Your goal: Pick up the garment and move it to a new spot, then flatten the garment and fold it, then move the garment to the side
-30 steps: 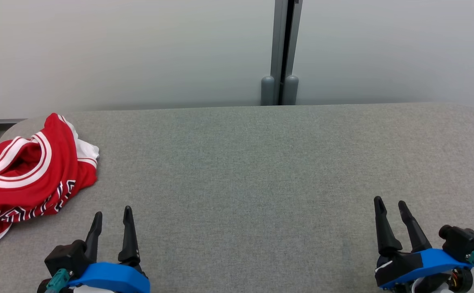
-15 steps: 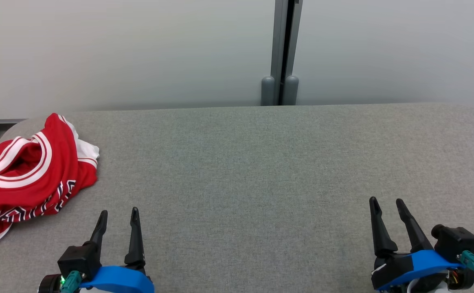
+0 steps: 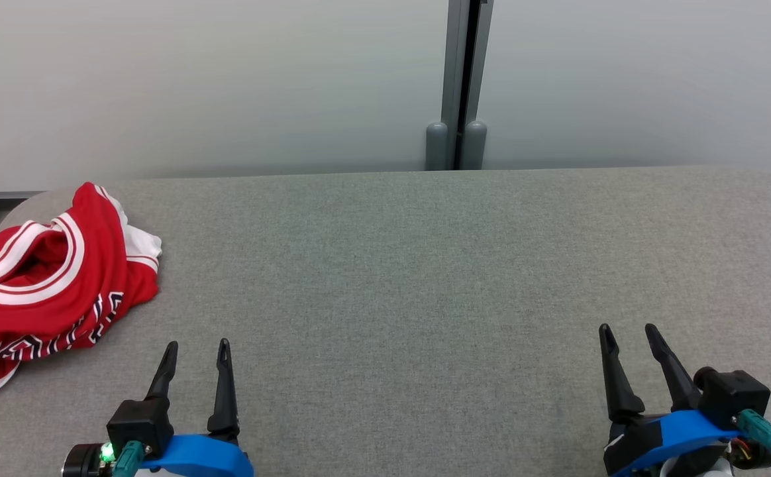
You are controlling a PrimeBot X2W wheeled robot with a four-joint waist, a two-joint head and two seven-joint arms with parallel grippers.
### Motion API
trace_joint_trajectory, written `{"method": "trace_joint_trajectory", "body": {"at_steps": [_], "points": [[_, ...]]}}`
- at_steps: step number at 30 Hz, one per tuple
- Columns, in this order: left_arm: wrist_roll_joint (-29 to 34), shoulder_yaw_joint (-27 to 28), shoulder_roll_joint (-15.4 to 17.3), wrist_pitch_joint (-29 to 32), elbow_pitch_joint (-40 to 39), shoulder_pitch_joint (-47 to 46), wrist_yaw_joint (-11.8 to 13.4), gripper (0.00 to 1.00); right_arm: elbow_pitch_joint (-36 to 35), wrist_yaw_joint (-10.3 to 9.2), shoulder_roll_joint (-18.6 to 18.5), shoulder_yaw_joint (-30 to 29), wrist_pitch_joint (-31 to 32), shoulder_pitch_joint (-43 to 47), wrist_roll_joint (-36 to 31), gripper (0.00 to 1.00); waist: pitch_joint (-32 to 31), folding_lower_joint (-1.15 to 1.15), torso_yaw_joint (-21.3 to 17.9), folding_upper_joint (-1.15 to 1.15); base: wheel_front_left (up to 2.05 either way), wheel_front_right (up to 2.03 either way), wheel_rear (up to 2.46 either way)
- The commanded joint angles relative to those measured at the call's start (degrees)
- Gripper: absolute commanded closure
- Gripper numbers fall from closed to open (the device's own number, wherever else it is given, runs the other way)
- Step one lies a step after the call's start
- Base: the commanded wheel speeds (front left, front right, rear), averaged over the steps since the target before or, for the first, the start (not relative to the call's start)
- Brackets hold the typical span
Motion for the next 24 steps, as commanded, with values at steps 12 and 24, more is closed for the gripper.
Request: {"method": "trace_joint_trajectory", "body": {"at_steps": [12, 24], "points": [[2.18, -0.67, 0.82, -0.38, -0.98, 1.31, 0.69, 0.00, 0.60, 0.15, -0.43, -0.41, -0.91, 0.23, -3.84, 0.00, -0.85, 0.00, -0.55, 0.00, 0.00, 0.00, 0.00], [1.17, -0.91, 1.20, 0.28, -1.64, 1.56, 1.02, 0.00, 0.31, 0.15, -0.42, -0.58, -1.05, 0.48, -3.37, 0.00, -0.73, 0.00, -0.15, 0.00, 0.00, 0.00, 0.00]]}}
